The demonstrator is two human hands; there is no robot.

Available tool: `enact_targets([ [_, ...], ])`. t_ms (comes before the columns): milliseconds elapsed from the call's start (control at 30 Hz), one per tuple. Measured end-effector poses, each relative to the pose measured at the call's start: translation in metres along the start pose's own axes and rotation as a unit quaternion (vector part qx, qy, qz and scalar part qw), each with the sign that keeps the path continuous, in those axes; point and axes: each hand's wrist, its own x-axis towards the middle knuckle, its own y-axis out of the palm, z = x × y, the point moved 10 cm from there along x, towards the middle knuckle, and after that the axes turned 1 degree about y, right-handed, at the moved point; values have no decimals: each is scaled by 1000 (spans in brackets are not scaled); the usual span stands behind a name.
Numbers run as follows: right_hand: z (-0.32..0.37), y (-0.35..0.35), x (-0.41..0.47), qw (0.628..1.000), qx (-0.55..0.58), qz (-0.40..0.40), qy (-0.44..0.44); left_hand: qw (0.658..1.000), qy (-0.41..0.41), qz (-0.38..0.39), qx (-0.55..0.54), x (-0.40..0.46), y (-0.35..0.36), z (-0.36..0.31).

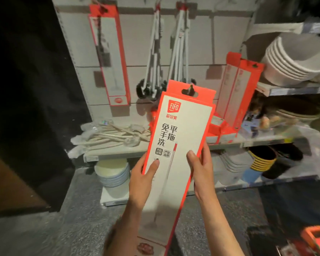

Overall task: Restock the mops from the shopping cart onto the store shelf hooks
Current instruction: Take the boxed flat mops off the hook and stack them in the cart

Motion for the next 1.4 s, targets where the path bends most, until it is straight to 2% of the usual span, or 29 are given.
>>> enact_targets([
  [167,-33,57,-6,997,-50,57,20,997,15,-65,-27,15,-53,-6],
  [433,-45,121,7,995,-50,82,-9,997,33,-70,-3,50,-100,-17],
  [600,-43,149,31,989,-61,129,-27,995,41,-81,-48,85,-111,-37],
  [1000,-26,216,134,975,-31,219,-31,987,67,-133,-67,171,-107,-75],
  [1167,-2,242,181,974,11,220,-52,983,79,-161,-34,201,-111,-87],
  [1400,-1,273,219,978,28,205,-37,983,109,-149,18,232,-116,-120],
])
